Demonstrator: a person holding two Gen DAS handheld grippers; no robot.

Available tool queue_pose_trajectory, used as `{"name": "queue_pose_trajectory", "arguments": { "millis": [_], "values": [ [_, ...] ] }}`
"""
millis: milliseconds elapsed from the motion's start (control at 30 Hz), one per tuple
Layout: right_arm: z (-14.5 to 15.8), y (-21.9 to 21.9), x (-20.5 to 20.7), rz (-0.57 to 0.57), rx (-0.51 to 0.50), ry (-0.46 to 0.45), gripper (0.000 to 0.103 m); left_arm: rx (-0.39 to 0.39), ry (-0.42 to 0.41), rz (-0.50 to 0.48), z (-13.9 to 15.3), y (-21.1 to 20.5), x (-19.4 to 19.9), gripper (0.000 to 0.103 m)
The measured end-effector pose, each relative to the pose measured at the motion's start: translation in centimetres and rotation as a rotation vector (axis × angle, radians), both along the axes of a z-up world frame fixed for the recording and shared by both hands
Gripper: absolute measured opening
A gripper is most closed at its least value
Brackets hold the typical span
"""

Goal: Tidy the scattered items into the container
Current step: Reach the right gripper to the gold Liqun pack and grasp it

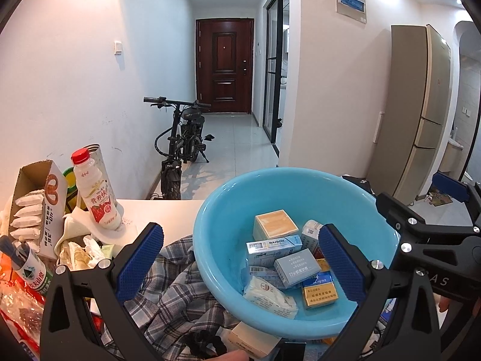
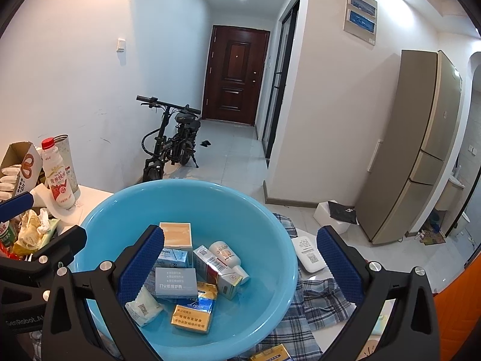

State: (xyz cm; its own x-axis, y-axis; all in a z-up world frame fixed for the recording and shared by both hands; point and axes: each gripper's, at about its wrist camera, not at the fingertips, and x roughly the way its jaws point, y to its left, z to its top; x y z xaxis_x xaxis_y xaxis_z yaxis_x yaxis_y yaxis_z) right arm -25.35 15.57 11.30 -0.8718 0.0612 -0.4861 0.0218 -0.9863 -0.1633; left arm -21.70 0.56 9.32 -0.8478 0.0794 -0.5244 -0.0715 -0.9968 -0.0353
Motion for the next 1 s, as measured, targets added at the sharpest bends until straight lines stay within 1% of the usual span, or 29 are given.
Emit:
{"name": "queue_pose_trajectory", "arguments": {
  "millis": [167,267,367,533,667,733,833,900,1000],
  "values": [
    [0.8,0.2,1.0,-0.004,-0.014,0.02,0.103,0.002,0.022,-0.018,0.9,0.0,0.8,0.103],
    [1.0,0.9,2.0,-0.006,-0.04,0.019,0.103,-0.027,0.041,-0.022,1.1,0.5,1.4,0.103],
    [1.0,1.8,3.3,-0.025,-0.029,0.02,0.103,-0.043,0.051,-0.033,1.2,1.1,1.7,0.103],
    [-0.8,4.6,6.2,-0.044,-0.038,-0.017,0.103,-0.054,0.045,-0.052,1.1,1.9,1.8,0.103],
    [-4.0,7.2,7.9,-0.036,-0.064,-0.094,0.103,-0.062,0.052,-0.056,1.2,2.2,2.0,0.103],
    [-6.6,8.6,8.2,-0.032,-0.061,-0.15,0.103,-0.064,0.053,-0.058,1.2,2.3,2.1,0.103],
    [-10.1,10.2,7.8,-0.045,-0.049,-0.234,0.103,-0.07,0.052,-0.067,1.1,2.6,2.1,0.103],
    [-12.3,11.2,7.4,-0.025,-0.072,-0.274,0.103,-0.071,0.056,-0.067,1.0,2.7,2.3,0.103],
    [-14.5,12.1,6.8,-0.014,-0.103,-0.325,0.103,-0.085,0.067,-0.07,1.0,3.0,2.5,0.103]
  ]
}}
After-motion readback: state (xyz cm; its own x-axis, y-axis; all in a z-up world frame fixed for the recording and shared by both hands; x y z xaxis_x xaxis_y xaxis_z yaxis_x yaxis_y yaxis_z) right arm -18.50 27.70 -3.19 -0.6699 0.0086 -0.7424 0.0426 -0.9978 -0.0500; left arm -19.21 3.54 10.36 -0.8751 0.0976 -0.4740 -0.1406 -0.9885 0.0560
